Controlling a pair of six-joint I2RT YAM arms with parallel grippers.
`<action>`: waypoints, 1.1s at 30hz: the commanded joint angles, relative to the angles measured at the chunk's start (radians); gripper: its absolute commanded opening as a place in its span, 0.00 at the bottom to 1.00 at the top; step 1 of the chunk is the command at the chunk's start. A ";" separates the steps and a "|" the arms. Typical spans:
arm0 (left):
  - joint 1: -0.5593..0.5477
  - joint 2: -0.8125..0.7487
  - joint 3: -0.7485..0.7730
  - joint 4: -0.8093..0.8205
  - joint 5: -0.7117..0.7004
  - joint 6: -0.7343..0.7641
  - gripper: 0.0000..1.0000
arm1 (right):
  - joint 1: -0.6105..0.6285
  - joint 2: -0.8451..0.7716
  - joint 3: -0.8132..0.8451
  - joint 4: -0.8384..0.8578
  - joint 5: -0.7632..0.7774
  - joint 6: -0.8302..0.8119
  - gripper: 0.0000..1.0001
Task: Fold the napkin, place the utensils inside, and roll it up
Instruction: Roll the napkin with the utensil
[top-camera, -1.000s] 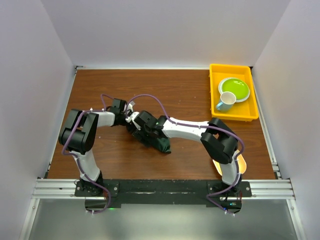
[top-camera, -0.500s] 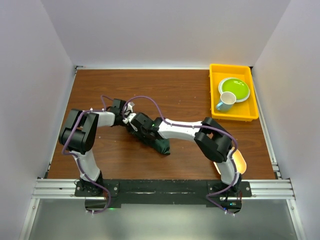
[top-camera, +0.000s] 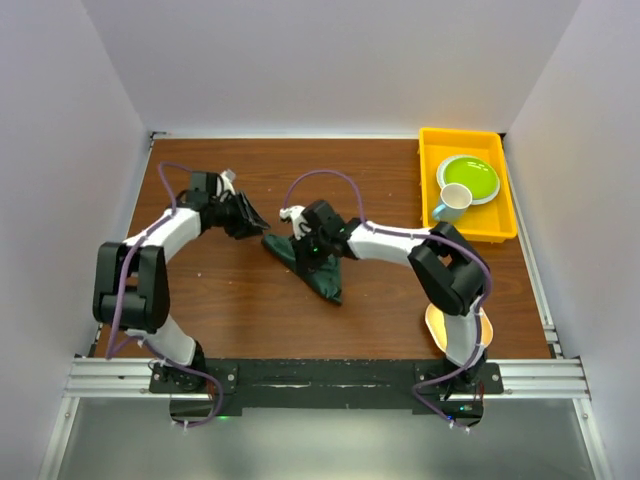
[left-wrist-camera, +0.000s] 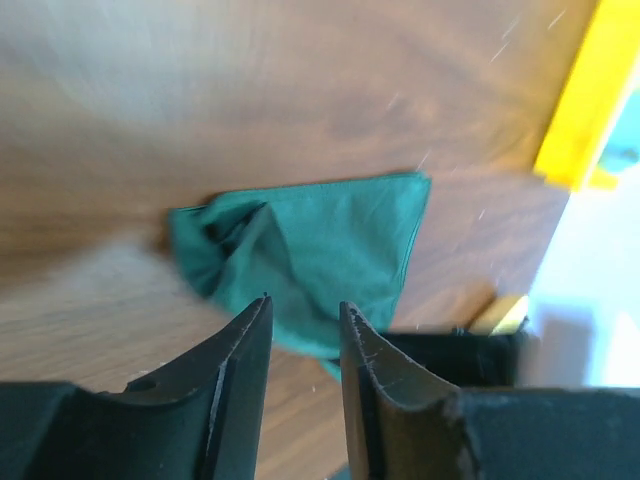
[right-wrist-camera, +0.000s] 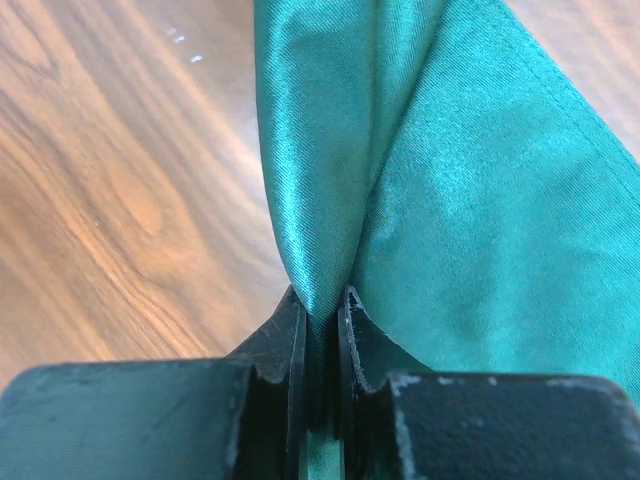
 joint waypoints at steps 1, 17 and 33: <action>0.016 -0.120 0.069 -0.064 -0.054 0.111 0.38 | -0.117 0.079 -0.013 -0.029 -0.383 0.013 0.00; -0.116 -0.022 -0.316 0.761 0.194 -0.264 0.16 | -0.289 0.314 -0.059 0.208 -0.900 0.243 0.00; -0.189 0.185 -0.525 1.338 0.125 -0.397 0.10 | -0.306 0.291 0.008 0.000 -0.756 0.154 0.03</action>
